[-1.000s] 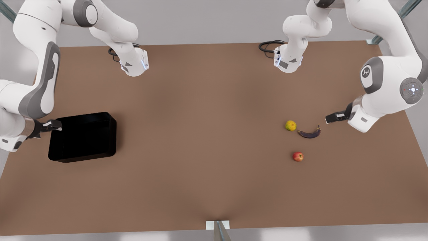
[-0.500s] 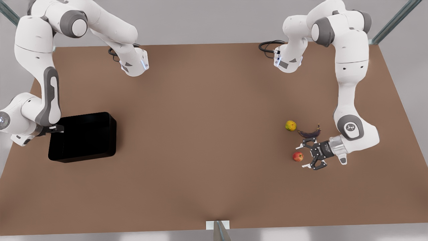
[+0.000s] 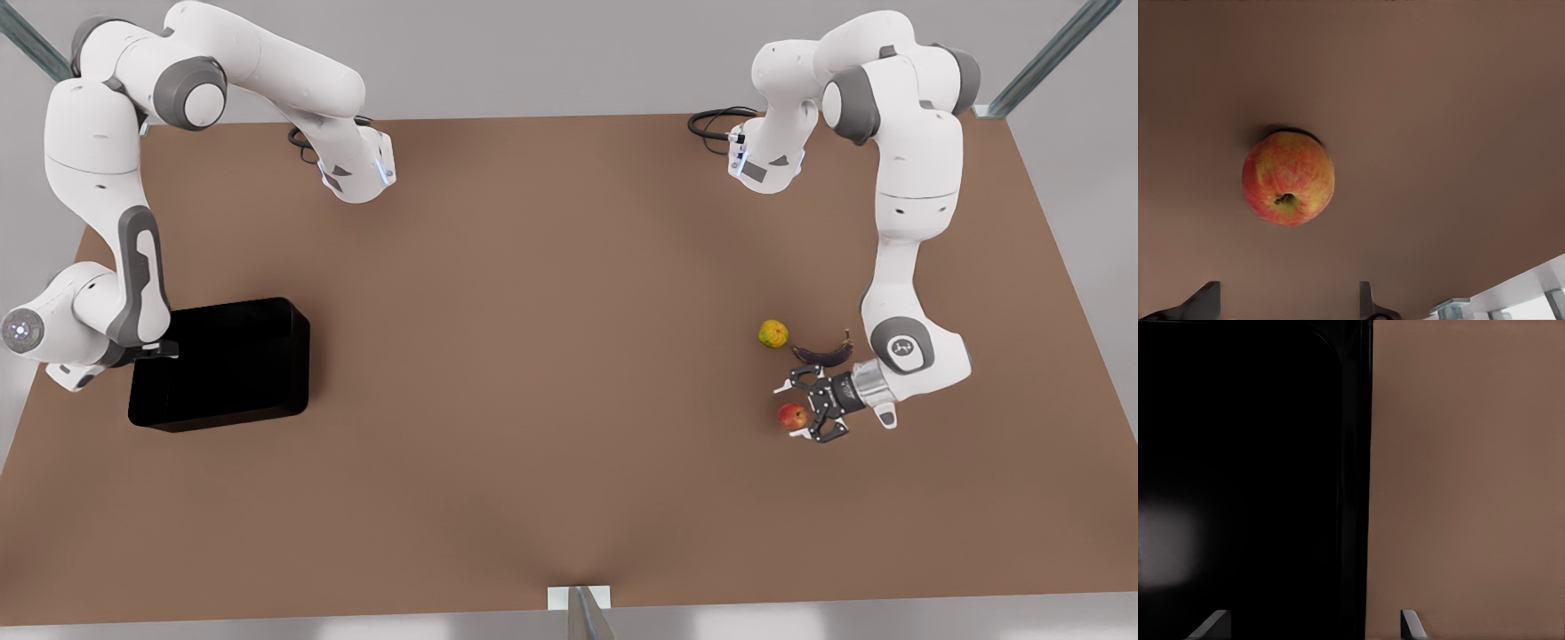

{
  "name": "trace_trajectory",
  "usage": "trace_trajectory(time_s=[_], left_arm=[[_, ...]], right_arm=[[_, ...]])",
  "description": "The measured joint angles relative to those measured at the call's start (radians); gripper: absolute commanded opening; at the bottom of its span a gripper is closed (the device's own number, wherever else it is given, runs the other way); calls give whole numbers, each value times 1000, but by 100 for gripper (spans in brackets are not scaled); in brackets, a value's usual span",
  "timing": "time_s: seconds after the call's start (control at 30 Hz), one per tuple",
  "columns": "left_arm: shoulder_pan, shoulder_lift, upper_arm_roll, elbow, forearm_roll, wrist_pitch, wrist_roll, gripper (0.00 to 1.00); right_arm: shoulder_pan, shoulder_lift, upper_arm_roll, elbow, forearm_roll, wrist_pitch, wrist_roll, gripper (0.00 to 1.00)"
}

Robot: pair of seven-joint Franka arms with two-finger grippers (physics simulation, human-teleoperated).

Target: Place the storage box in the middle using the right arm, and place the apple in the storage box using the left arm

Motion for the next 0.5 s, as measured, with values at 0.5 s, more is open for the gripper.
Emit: trace_trajectory(time_s=[0.5], left_arm=[[60,111,3,-2,-230,-71,155,100]], right_arm=[[17,14,2,0,-3,-20,-37,29]])
